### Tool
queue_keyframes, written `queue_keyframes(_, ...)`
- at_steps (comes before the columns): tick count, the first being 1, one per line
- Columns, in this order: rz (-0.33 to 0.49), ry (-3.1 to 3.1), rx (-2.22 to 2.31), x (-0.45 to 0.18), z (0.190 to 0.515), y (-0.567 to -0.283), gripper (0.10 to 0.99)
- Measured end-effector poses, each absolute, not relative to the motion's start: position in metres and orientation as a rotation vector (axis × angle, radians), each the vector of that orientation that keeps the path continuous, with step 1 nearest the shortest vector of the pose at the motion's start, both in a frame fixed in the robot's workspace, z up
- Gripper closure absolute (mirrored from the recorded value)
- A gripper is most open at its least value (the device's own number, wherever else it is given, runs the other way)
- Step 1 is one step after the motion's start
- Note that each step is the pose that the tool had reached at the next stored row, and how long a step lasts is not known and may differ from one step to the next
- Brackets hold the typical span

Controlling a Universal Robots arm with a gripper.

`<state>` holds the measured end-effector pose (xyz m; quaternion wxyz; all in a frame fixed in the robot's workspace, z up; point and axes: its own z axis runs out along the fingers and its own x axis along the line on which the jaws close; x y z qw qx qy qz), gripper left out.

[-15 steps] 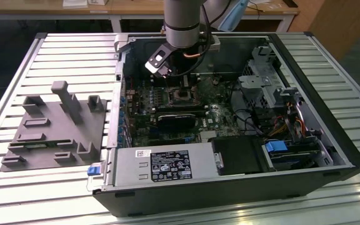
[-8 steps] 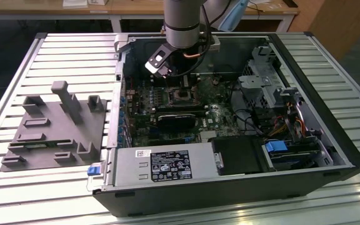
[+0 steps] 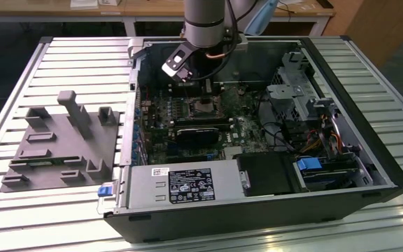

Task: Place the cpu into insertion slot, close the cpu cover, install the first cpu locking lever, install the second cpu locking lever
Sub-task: 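Place the cpu into insertion slot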

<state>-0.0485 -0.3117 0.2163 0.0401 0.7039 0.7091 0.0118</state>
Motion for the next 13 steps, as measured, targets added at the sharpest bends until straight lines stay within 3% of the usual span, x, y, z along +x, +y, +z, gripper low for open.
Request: queue_keyframes(13,0.036,2.173,2.157,-0.048,0.252,-0.312,0.984)
